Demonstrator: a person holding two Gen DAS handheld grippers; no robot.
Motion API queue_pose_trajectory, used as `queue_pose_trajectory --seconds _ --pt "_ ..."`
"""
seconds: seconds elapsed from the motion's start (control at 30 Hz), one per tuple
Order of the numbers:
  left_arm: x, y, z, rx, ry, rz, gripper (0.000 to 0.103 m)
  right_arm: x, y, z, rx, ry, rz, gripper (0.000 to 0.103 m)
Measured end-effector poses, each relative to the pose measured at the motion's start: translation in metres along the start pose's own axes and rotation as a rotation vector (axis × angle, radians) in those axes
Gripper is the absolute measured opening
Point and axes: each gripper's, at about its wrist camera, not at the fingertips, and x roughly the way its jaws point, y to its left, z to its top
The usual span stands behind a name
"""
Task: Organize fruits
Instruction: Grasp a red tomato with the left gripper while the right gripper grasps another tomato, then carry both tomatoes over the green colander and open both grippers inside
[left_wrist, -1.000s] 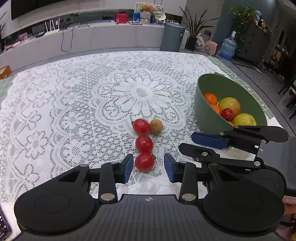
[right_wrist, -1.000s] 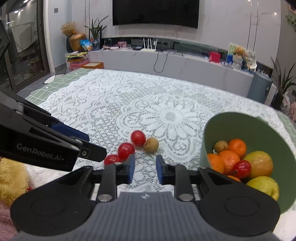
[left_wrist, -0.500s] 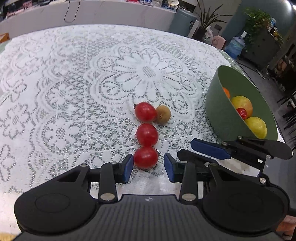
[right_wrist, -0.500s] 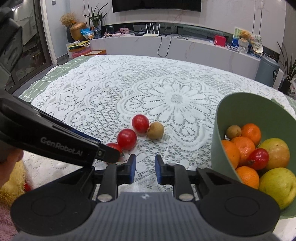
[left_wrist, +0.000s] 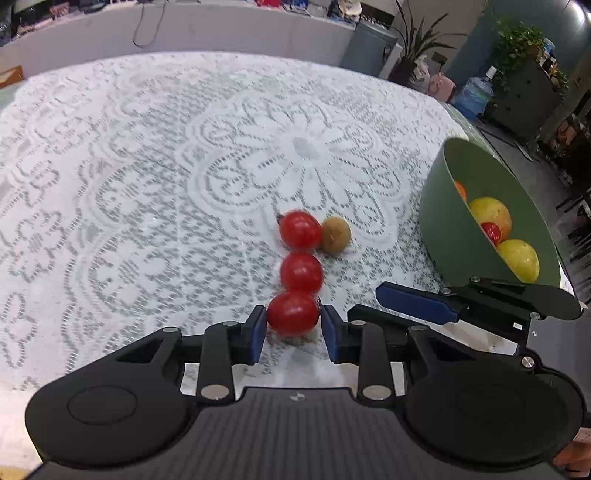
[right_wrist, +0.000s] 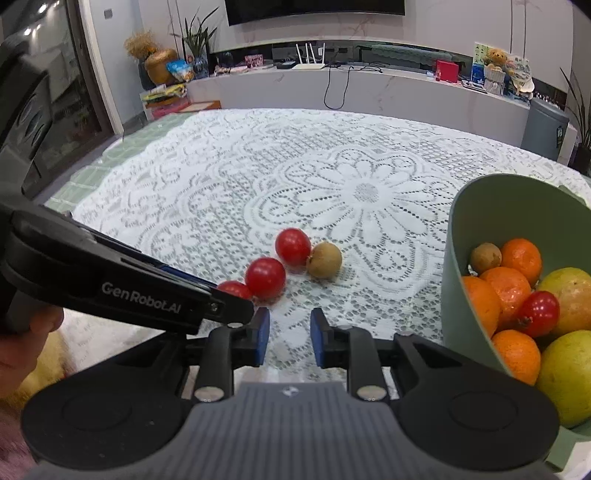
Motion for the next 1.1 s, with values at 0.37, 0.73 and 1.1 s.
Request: queue_pose_trajectory --seconds 0.37,0.73,1.1 --pt "-0.015 0.019 0.014 -0.061 -0.054 0.079 0.036 0.016 0.014 0.011 -0.022 -0.064 0.015 0.036" --pt "-0.013 0.019 0.017 -0.046 -0.045 0.092 0.036 0.041 0.017 0.012 -0.036 -0.037 0.019 0.034" --pt "-0.033 0.004 0.021 0.002 -0.067 0.12 0.036 0.039 0.018 0.011 -0.047 -0.051 0.015 0.026"
